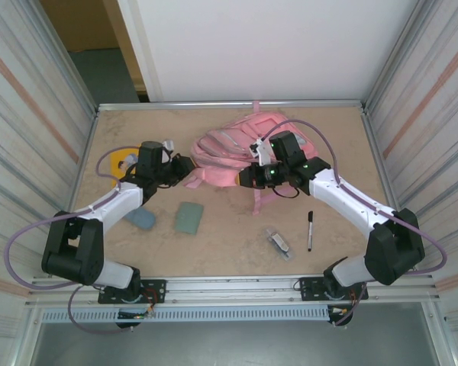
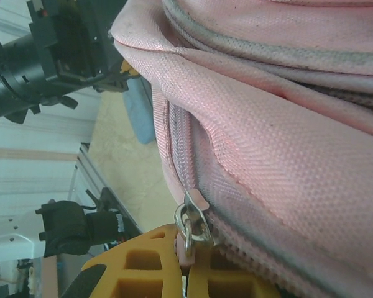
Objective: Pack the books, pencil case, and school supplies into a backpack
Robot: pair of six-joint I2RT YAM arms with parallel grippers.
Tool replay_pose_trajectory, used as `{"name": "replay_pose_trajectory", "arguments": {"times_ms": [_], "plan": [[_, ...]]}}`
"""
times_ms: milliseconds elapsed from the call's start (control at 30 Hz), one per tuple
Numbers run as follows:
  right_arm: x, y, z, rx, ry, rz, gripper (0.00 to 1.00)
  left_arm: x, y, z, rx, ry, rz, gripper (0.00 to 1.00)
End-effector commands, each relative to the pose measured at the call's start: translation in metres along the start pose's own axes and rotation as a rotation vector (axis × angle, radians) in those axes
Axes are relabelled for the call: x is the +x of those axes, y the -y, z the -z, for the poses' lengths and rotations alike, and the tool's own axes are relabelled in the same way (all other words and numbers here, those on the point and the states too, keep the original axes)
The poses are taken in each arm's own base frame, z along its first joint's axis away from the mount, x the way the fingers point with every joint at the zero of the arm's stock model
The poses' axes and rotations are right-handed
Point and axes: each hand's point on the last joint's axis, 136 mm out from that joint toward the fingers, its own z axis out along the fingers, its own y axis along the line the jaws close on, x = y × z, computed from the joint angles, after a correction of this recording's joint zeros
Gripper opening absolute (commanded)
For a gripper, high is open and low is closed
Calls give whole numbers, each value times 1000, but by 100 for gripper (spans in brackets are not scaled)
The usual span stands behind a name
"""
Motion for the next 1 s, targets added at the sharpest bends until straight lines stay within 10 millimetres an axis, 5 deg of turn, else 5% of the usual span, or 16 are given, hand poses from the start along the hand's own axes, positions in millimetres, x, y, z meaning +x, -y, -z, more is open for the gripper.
{"name": "replay_pose_trajectory", "arguments": {"times_ms": [0, 200, 567, 833, 967], "plan": [[-3, -12, 1, -35, -3, 72, 0, -9, 28, 2, 74, 25, -64, 5], [3, -6, -5, -11, -49, 60, 0, -11, 35, 14, 82, 54, -95, 0], [27, -21, -39, 45, -289, 89, 5, -7, 106, 20, 94, 43, -385, 0], [-1, -35, -55, 15, -245, 70, 5, 32, 151, 10, 173, 14, -519, 0], [-16, -37, -57, 6, -220, 56, 5, 49, 153, 9, 187, -15, -503, 0]]}}
